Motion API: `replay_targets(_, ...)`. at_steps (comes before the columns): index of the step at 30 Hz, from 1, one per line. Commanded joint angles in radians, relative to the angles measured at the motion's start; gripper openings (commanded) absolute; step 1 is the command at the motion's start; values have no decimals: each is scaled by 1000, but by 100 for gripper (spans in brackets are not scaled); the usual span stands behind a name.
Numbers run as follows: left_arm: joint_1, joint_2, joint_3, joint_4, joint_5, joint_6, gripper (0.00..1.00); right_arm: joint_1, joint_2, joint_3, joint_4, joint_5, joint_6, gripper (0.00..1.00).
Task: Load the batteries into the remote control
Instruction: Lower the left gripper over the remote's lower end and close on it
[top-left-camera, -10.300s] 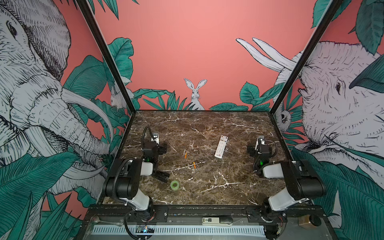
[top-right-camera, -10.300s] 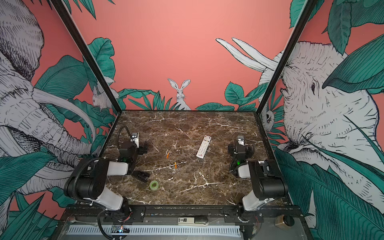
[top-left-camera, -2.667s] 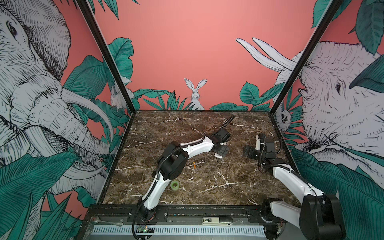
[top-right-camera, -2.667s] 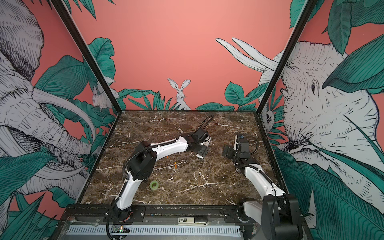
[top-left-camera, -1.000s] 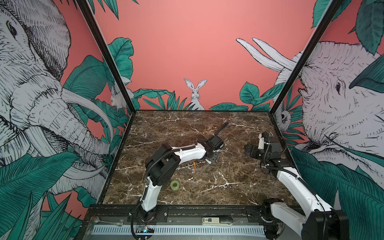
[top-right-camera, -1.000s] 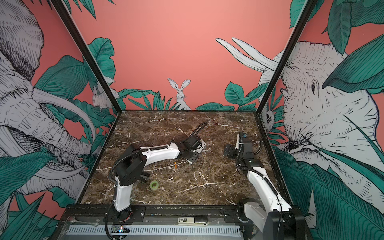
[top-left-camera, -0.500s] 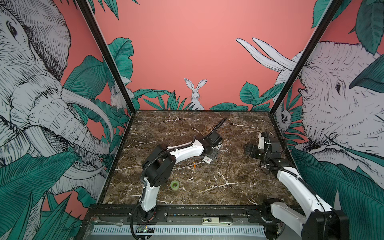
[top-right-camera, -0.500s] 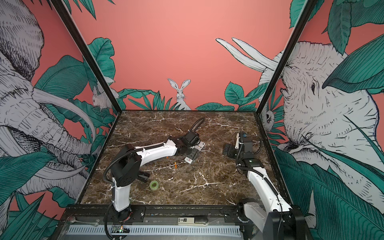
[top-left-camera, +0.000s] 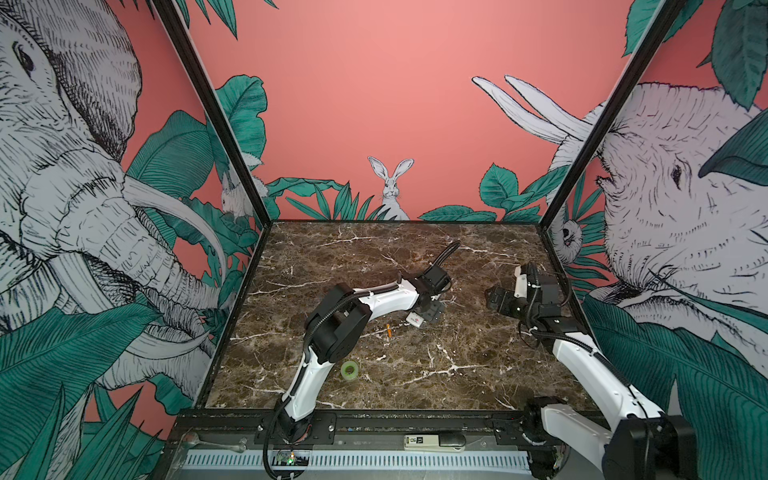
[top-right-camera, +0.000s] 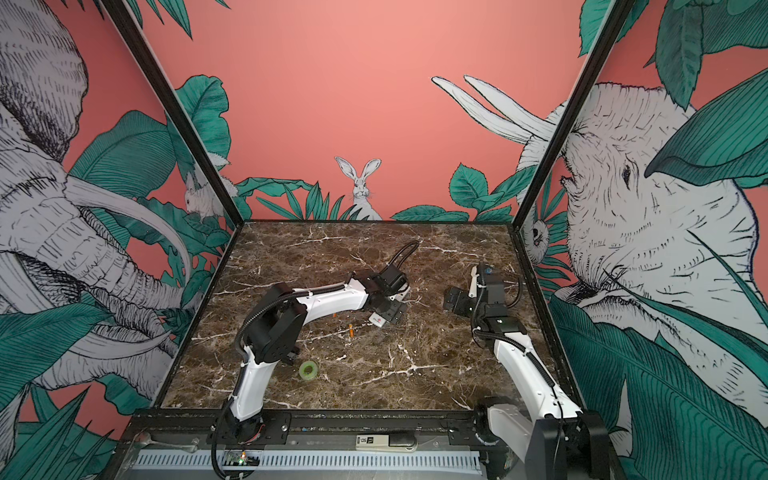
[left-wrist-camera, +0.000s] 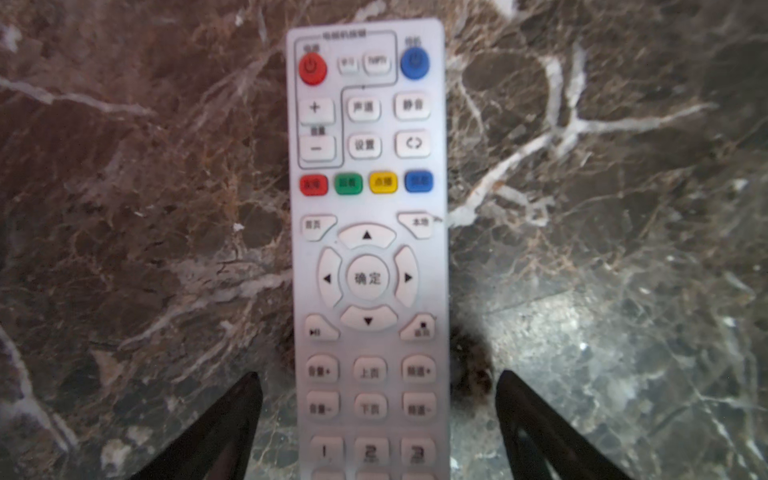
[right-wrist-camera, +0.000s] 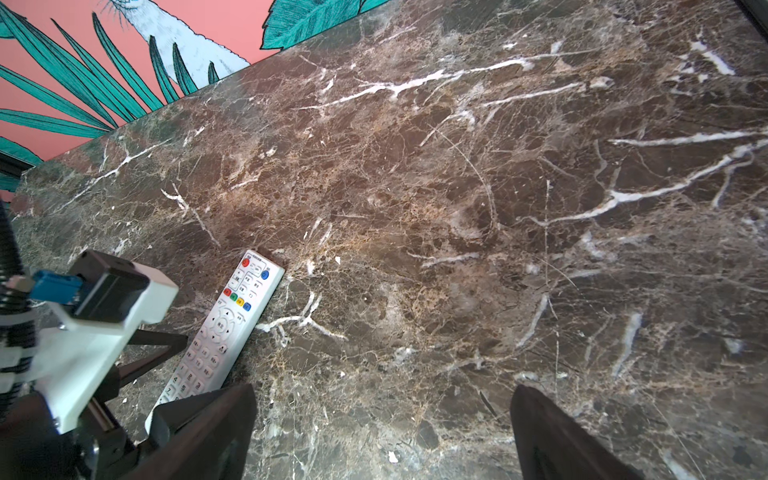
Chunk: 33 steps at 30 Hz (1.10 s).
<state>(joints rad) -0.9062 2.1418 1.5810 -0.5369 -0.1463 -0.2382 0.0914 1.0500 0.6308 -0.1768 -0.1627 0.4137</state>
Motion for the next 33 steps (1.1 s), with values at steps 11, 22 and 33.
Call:
replay_targets(11,6,72,125,-59,-38,39,87,-4,23,-12,46,-20,-2,98)
replay_targets(22,24,138,207,-55,-10,40,72,-2,-17,-26,21,-9,-14,98)
replay_targets(33,32,142,211,-48,2,37,48,-3,-22,-34,18,-11,-8,98)
